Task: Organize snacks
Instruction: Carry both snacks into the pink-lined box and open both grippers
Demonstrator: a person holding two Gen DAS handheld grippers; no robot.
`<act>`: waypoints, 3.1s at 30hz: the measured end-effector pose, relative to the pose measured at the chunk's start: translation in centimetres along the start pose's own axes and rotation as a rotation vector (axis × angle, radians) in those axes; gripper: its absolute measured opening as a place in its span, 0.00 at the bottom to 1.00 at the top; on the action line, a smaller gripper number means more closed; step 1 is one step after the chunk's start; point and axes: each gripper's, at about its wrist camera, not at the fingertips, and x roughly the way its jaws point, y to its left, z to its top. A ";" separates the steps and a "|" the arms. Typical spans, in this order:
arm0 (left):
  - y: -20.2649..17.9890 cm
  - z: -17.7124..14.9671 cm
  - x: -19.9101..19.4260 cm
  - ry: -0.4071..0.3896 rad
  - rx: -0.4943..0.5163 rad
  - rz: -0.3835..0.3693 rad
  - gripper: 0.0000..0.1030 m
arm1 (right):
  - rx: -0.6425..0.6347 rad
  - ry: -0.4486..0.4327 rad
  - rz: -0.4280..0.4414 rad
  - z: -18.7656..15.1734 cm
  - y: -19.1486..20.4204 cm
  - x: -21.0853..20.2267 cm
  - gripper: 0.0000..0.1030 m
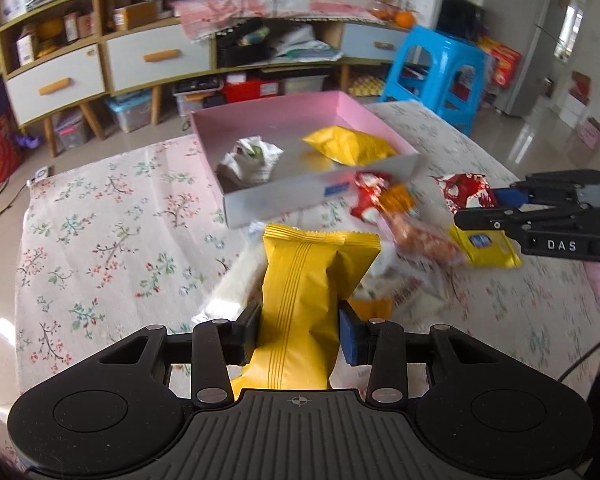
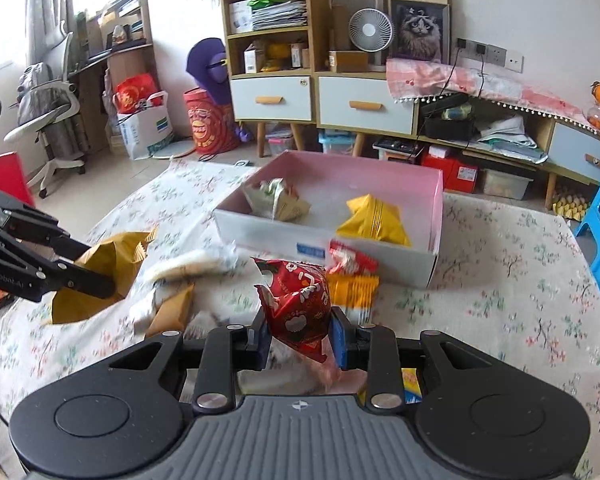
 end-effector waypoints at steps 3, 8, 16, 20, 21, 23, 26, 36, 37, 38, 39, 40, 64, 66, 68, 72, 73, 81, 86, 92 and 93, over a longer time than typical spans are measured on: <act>0.3 0.9 0.5 -0.001 -0.050 0.021 0.36 | 0.007 -0.002 -0.026 0.9 -0.4 0.8 0.18; 0.8 2.5 1.3 -0.021 -0.120 0.041 0.36 | 0.033 -0.010 -0.050 2.3 -1.2 1.9 0.18; 0.1 5.2 2.8 -0.056 -0.187 0.053 0.36 | 0.080 -0.027 -0.092 4.7 -2.3 4.0 0.18; -0.5 6.8 4.0 -0.086 -0.204 0.068 0.28 | 0.104 -0.026 -0.123 5.6 -2.9 5.4 0.18; -0.7 7.3 4.2 -0.093 -0.207 0.073 0.24 | 0.110 -0.027 -0.135 5.8 -3.1 5.6 0.18; -1.1 8.2 4.9 -0.108 -0.205 0.073 0.22 | 0.118 -0.032 -0.156 6.2 -3.9 6.1 0.18; -1.6 9.0 5.9 -0.107 -0.172 0.077 0.23 | 0.143 -0.019 -0.167 6.5 -5.3 7.1 0.18; -2.4 7.3 6.6 0.023 -0.017 0.109 0.65 | 0.181 0.023 -0.136 6.0 -6.6 7.4 0.18; -2.5 7.2 6.7 0.041 0.000 0.104 0.65 | 0.177 0.023 -0.132 6.0 -6.5 7.4 0.18; -2.7 7.1 6.8 0.060 0.012 0.097 0.66 | 0.175 0.023 -0.132 6.0 -6.4 7.4 0.18; -2.8 6.9 7.0 0.077 0.019 0.090 0.66 | 0.174 0.024 -0.132 6.2 -6.4 7.6 0.18; -2.8 6.7 7.3 0.094 0.022 0.084 0.66 | 0.175 0.024 -0.133 6.3 -6.4 7.7 0.18; -6.0 10.8 6.1 -0.040 0.047 0.141 0.32 | 0.196 0.000 -0.124 6.3 -7.0 6.2 0.40; -6.2 12.3 6.9 -0.044 0.047 0.161 0.32 | 0.204 0.002 -0.131 6.2 -7.2 6.2 0.40; -6.2 13.5 8.0 -0.044 0.042 0.179 0.32 | 0.209 0.005 -0.136 6.2 -7.4 6.3 0.41; -5.6 15.1 10.2 -0.055 0.015 0.230 0.32 | 0.222 0.001 -0.145 6.1 -7.8 6.1 0.44; -5.3 15.2 10.7 -0.062 0.003 0.239 0.33 | 0.225 -0.001 -0.146 6.1 -7.8 6.1 0.44; -4.4 14.5 10.7 -0.095 -0.029 0.280 0.60 | 0.209 0.000 -0.149 5.8 -7.4 5.8 0.58; -3.9 13.3 9.5 -0.081 -0.017 0.283 0.70 | 0.202 0.000 -0.147 5.8 -7.2 5.5 0.63; -3.9 11.5 7.4 -0.078 -0.025 0.264 0.77 | 0.182 -0.004 -0.142 5.8 -6.5 4.4 0.72; -3.9 11.1 7.0 -0.078 -0.027 0.262 0.78 | 0.176 -0.005 -0.139 5.7 -6.3 4.1 0.74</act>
